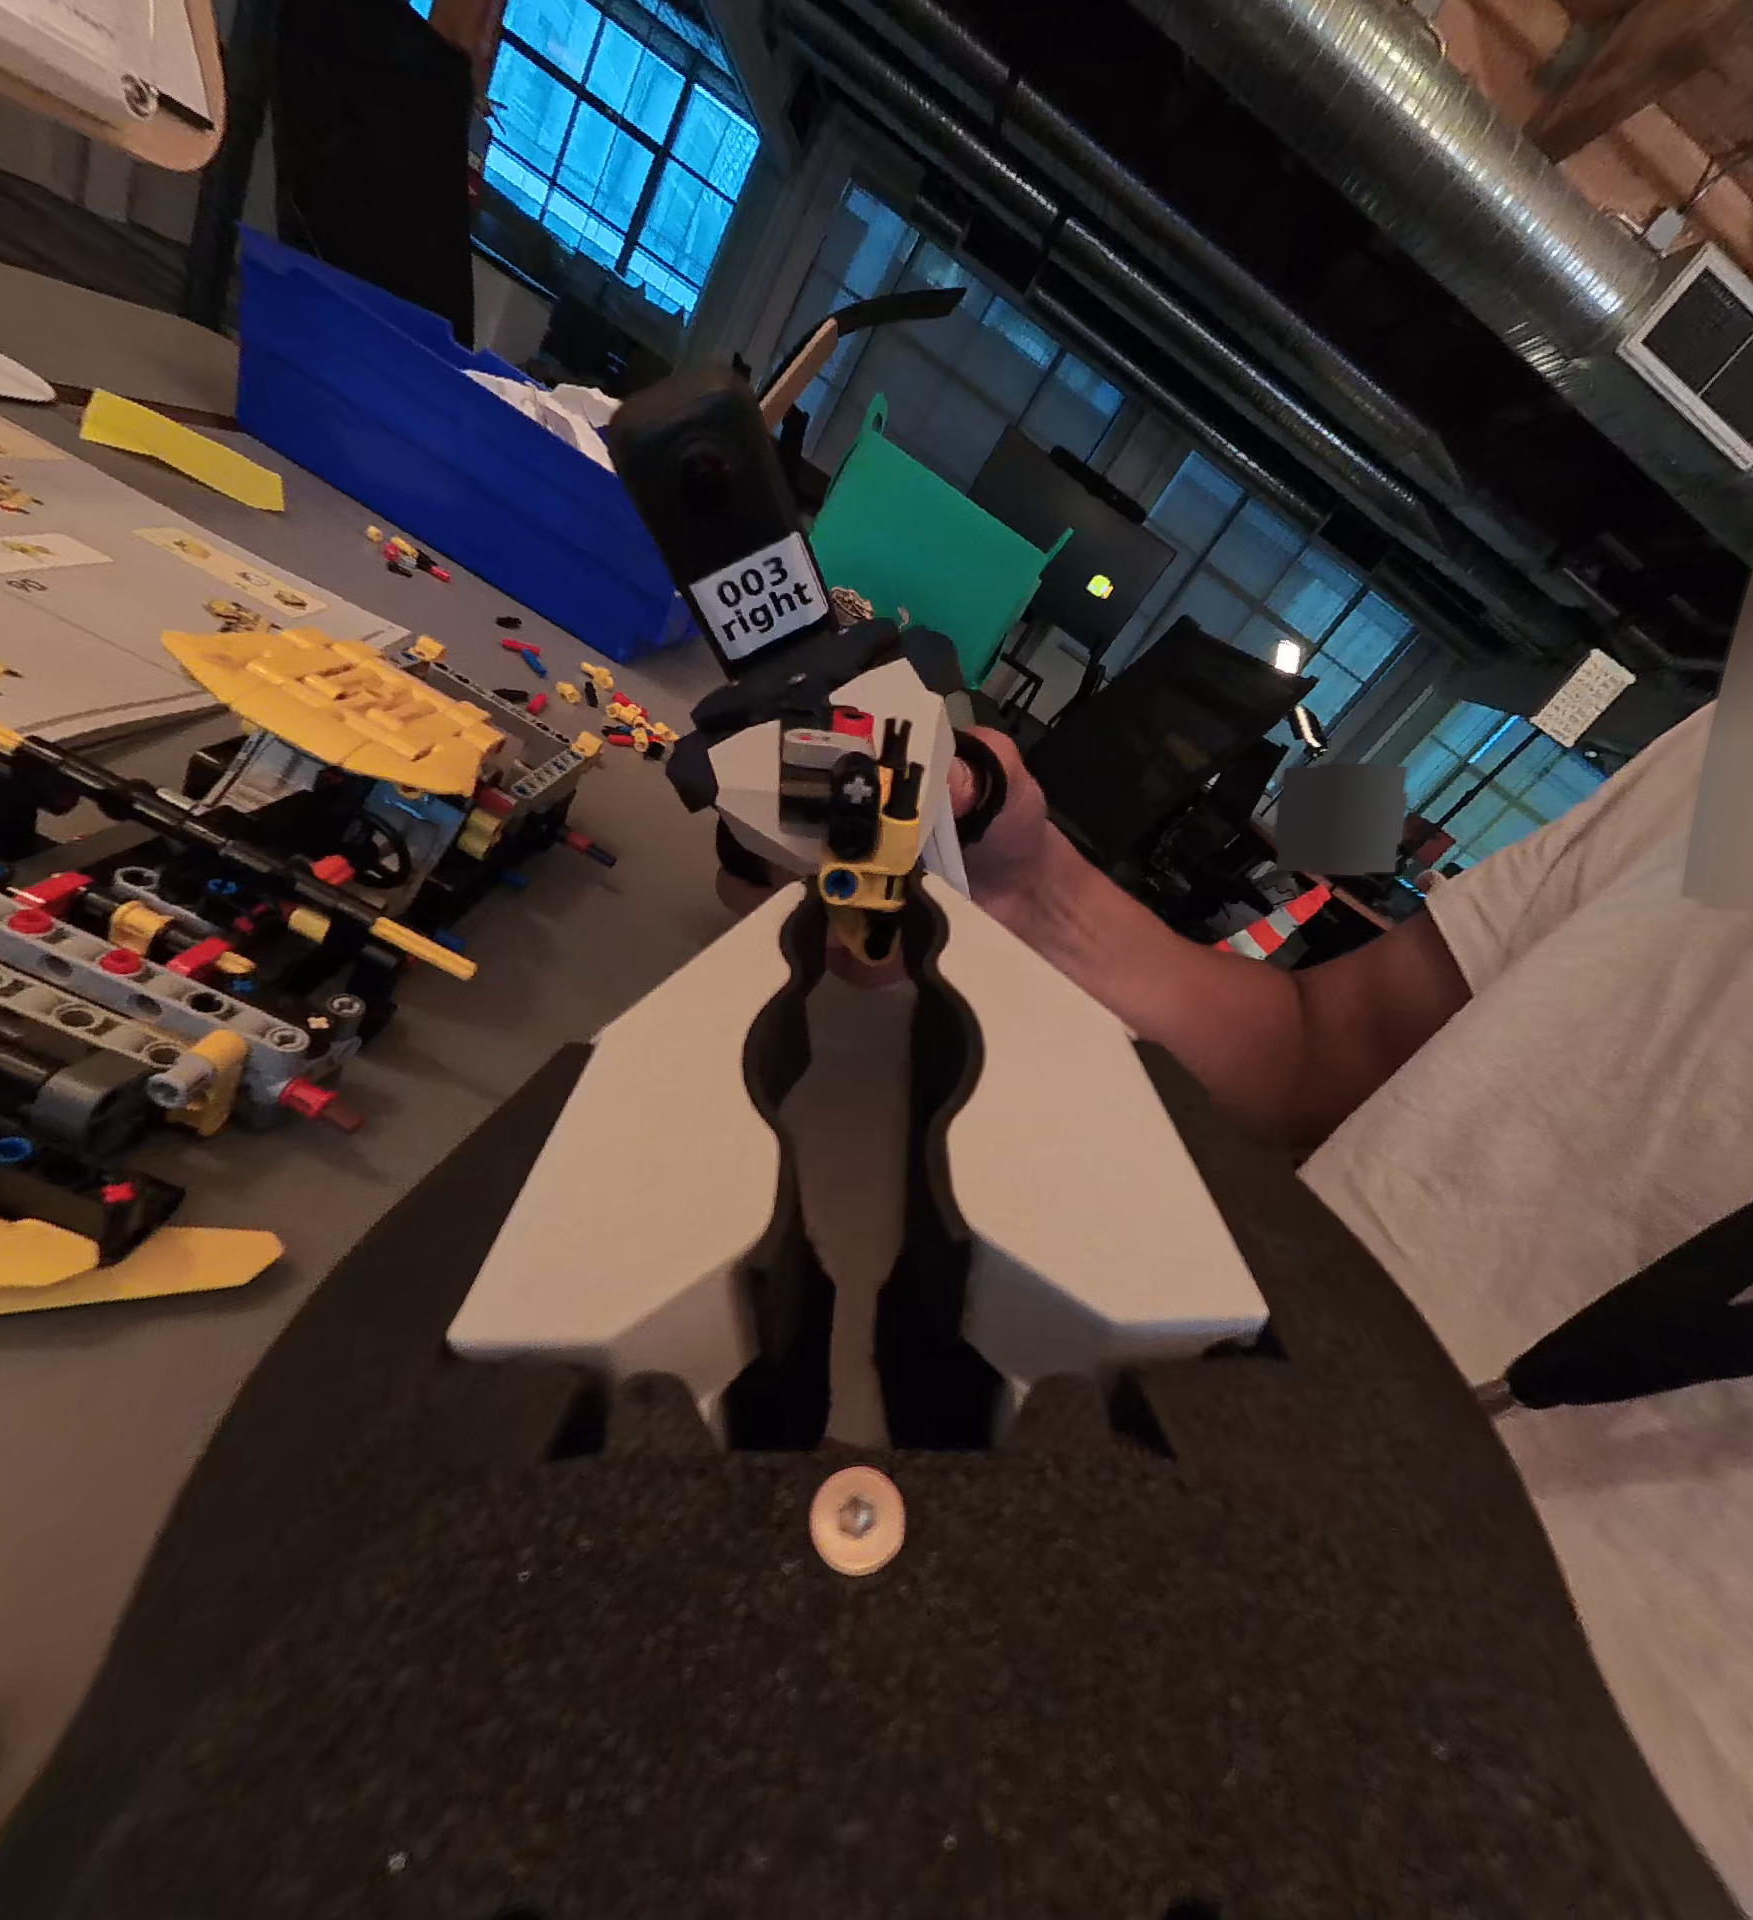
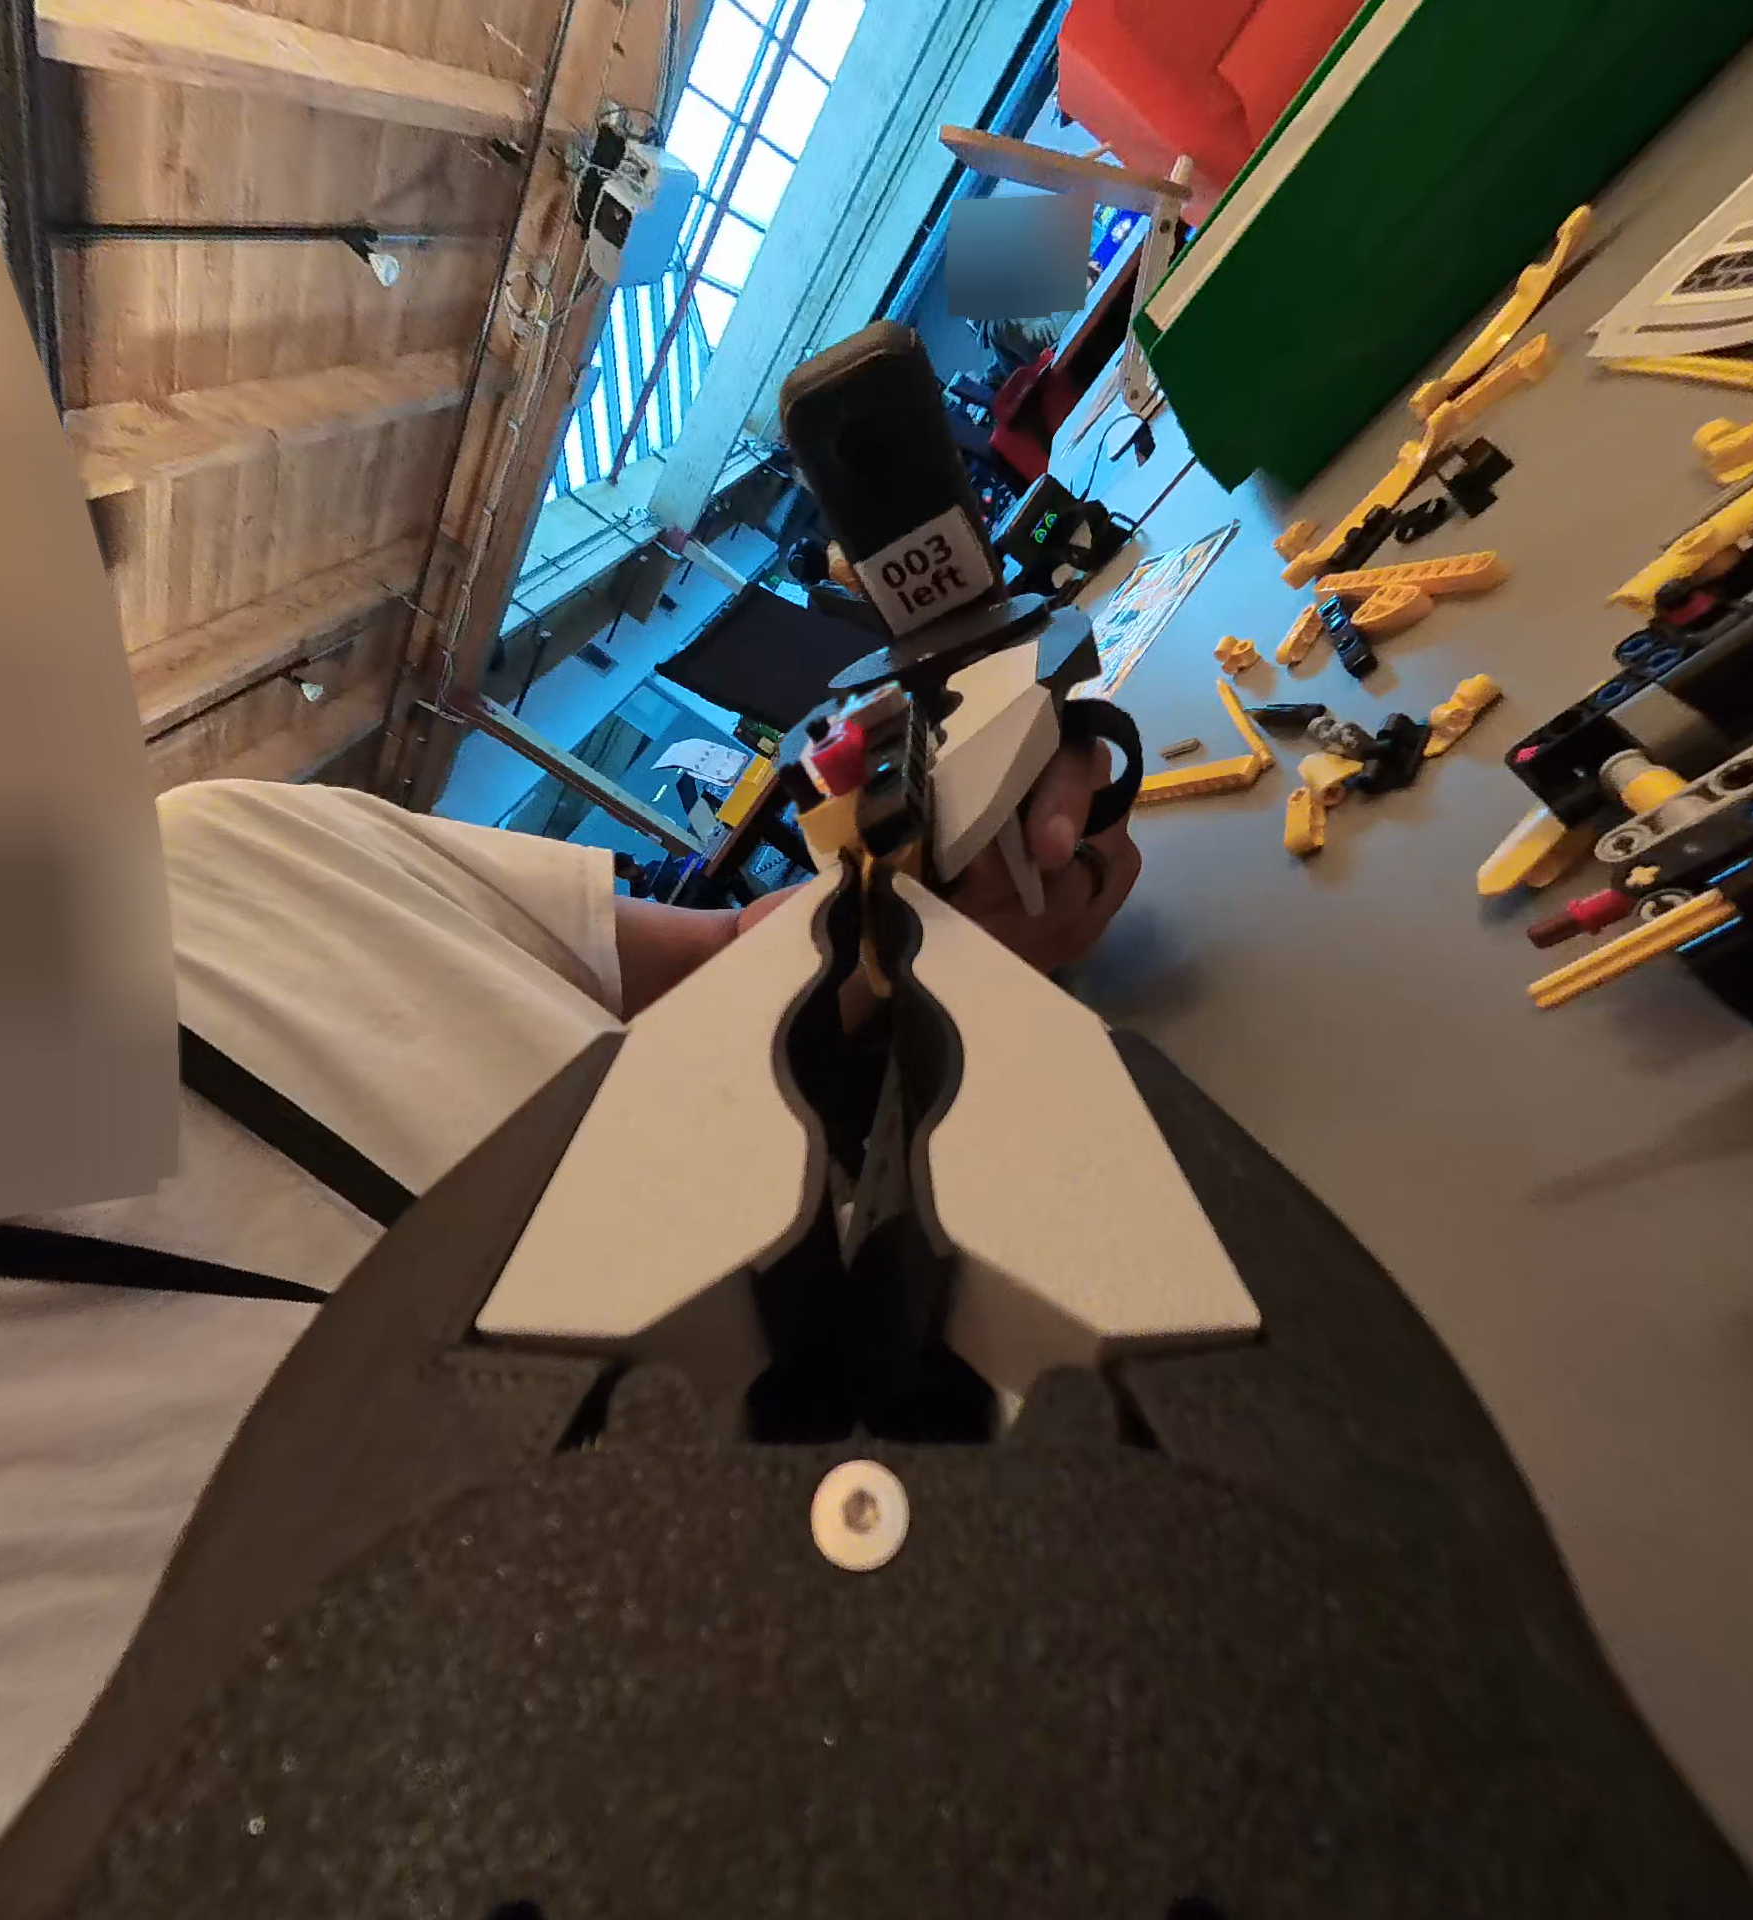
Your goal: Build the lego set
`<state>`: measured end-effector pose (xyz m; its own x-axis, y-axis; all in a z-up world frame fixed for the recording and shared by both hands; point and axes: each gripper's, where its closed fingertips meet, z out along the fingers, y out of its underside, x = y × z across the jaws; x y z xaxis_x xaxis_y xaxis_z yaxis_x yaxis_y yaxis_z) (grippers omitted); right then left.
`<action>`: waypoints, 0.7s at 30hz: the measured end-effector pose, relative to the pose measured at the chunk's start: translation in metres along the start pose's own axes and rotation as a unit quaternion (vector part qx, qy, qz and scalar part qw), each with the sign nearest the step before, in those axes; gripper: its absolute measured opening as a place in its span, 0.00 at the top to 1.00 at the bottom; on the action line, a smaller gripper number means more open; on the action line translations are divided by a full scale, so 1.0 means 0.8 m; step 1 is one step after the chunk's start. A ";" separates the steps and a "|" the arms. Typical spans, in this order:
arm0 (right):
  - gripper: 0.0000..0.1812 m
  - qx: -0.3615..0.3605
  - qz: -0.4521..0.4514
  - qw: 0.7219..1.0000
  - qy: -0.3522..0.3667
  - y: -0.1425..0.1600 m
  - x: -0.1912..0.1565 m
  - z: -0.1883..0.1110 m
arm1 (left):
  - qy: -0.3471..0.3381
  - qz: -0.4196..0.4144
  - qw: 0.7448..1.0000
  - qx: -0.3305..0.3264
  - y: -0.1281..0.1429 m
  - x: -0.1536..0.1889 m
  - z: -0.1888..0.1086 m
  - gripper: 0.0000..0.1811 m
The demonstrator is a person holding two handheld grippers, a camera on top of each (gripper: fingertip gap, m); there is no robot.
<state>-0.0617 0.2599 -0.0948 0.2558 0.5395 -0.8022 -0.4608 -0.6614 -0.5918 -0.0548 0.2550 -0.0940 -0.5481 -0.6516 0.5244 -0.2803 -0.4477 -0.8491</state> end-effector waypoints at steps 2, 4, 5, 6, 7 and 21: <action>1.00 0.000 0.002 1.000 -0.009 0.000 -0.002 0.000 | 0.008 -0.011 1.000 0.001 -0.001 0.001 0.001 0.92; 0.99 0.012 -0.013 1.000 0.007 -0.006 0.002 0.001 | 0.006 -0.024 1.000 0.013 -0.006 -0.004 -0.001 0.92; 0.99 0.017 -0.019 1.000 0.014 -0.010 0.003 0.002 | 0.009 -0.031 0.999 0.019 -0.010 -0.005 -0.003 0.92; 0.98 0.024 -0.026 0.999 0.024 -0.014 0.004 0.003 | 0.005 -0.029 0.999 0.025 -0.013 -0.007 -0.004 0.92; 0.98 0.025 -0.031 0.999 0.028 -0.016 0.004 0.004 | 0.003 -0.024 0.999 0.028 -0.015 -0.007 -0.005 0.92; 0.94 0.062 0.015 0.998 -0.018 -0.028 -0.003 -0.003 | 0.001 -0.001 0.999 0.035 -0.019 -0.002 -0.007 0.92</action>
<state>-0.0501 0.2720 -0.0801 0.2103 0.5412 -0.8142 -0.5701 -0.6086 -0.5518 -0.0543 0.2663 -0.0822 -0.5483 -0.6496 0.5266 -0.2262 -0.4911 -0.8412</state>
